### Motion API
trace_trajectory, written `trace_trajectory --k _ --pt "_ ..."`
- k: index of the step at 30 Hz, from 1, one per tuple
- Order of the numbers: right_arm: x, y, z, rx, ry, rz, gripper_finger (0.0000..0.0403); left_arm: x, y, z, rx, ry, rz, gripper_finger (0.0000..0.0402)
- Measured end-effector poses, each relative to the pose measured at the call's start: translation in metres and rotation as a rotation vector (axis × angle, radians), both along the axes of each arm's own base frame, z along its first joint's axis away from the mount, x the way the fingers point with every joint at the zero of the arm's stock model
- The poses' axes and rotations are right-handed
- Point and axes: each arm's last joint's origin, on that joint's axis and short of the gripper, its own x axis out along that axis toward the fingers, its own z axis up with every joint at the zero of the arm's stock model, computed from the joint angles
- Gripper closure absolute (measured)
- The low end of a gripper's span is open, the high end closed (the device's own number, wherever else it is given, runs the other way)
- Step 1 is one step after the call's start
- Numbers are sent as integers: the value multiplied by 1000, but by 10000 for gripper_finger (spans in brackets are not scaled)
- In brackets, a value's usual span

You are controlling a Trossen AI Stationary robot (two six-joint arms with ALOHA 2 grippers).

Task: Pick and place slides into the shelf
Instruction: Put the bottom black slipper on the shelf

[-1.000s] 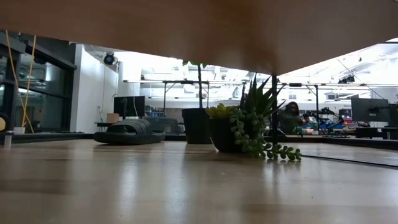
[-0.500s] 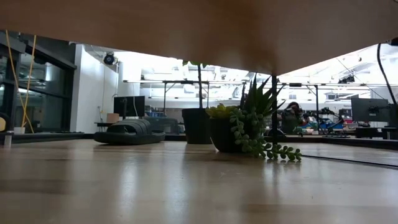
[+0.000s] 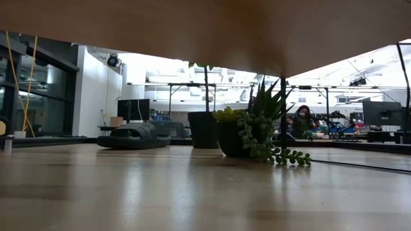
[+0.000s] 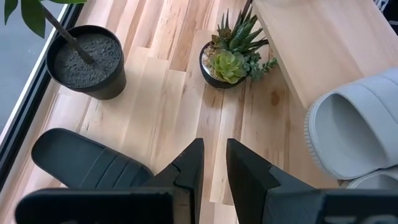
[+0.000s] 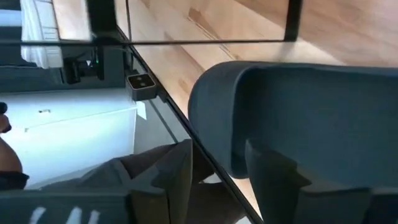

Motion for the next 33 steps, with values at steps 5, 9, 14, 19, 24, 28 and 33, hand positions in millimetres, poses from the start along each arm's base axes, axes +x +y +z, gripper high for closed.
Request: trace_trajectory --k 5,9,14,19,24,28,33 --pt "5 9 -14 -30 23 -3 269 0 0 0 -2 0 -2 344" --pt "9 16 -22 -27 23 -10 269 0 0 0 -3 0 -2 344" --pt "11 22 -29 2 41 -1 269 0 0 0 -3 0 -2 344" --pt "20 26 -33 11 17 -12 269 0 0 0 -3 0 -2 344" --pt "34 26 -37 7 3 3 269 0 0 0 -4 3 -2 344" --pt "40 26 -43 4 18 28 270 0 0 0 -4 5 -2 344" --pt "42 27 -44 -18 -22 -11 292 -1 0 -1 1 8 -22 344"
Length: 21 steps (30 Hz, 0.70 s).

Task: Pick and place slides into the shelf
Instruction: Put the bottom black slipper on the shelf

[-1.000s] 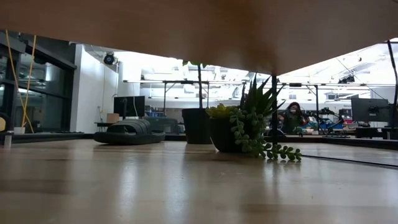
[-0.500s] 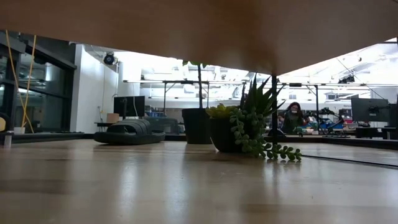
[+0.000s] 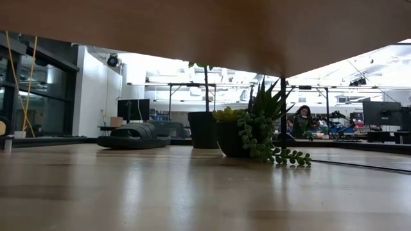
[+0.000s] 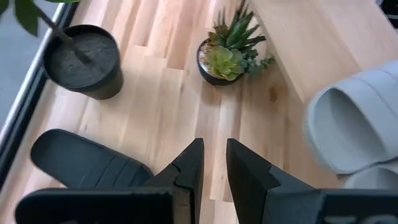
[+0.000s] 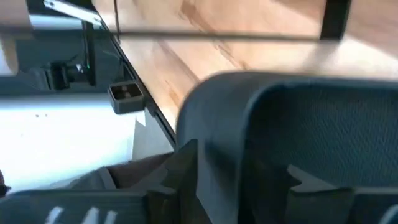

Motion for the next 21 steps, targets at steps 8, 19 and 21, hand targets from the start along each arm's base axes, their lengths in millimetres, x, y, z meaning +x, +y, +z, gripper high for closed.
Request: trace_trajectory --k 8,19,21 --pt "-7 5 1 14 -18 -6 378 0 0 0 11 2 -36 344" --pt "-16 21 14 154 -76 15 400 0 -2 0 10 -3 -110 344" --pt "-13 27 23 177 -99 26 400 0 -2 0 16 -2 -118 344"
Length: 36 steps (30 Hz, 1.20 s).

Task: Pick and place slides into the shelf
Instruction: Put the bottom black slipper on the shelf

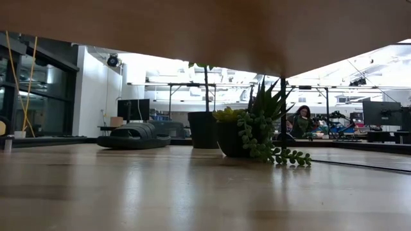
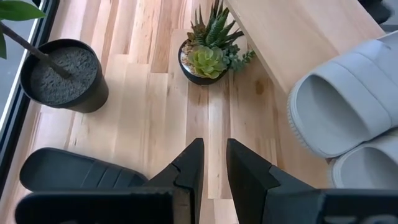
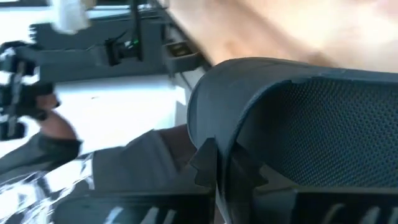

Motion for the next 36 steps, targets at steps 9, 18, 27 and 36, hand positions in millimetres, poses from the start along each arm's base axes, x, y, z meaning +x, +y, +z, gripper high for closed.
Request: trace_trajectory --k 9,18,27,36 --pt "11 25 40 59 -97 37 402 0 0 0 11 1 -10 344" --pt "23 51 96 54 -160 52 402 0 0 0 -11 -5 21 344" --pt "30 62 146 20 -167 1 403 0 1 0 2 -1 31 344" --pt "39 54 189 -25 -298 -350 403 -5 -2 3 32 -21 -95 344"
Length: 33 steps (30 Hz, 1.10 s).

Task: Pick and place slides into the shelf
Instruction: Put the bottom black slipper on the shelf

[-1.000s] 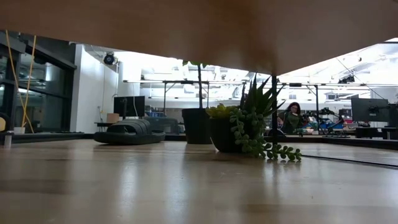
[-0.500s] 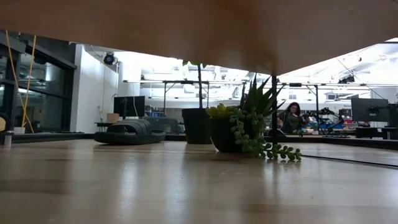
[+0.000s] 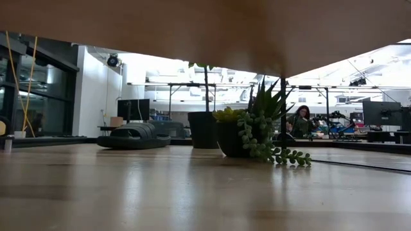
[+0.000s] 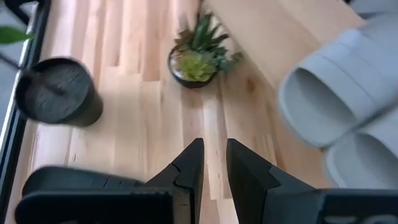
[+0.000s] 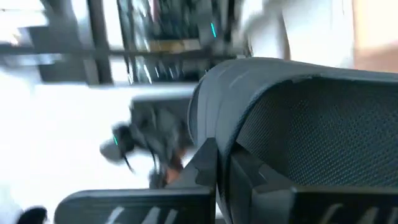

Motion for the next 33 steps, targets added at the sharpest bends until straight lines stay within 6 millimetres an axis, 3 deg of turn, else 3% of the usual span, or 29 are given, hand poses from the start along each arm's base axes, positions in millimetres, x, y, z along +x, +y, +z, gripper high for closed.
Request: trace_trajectory --k 6,16,25,29,33 --pt "23 -15 14 6 -53 -231 403 -15 -6 7 33 -42 -149 344" --pt "105 -35 28 26 -93 -557 403 -44 -13 21 154 -116 -256 344" --pt "144 3 39 68 -179 -893 403 -52 -15 24 206 -141 -298 344" --pt "164 18 29 89 -188 -913 403 -52 -15 24 218 -142 -314 344" --pt "179 17 24 97 -193 -941 403 -52 -16 24 240 -145 -347 344"
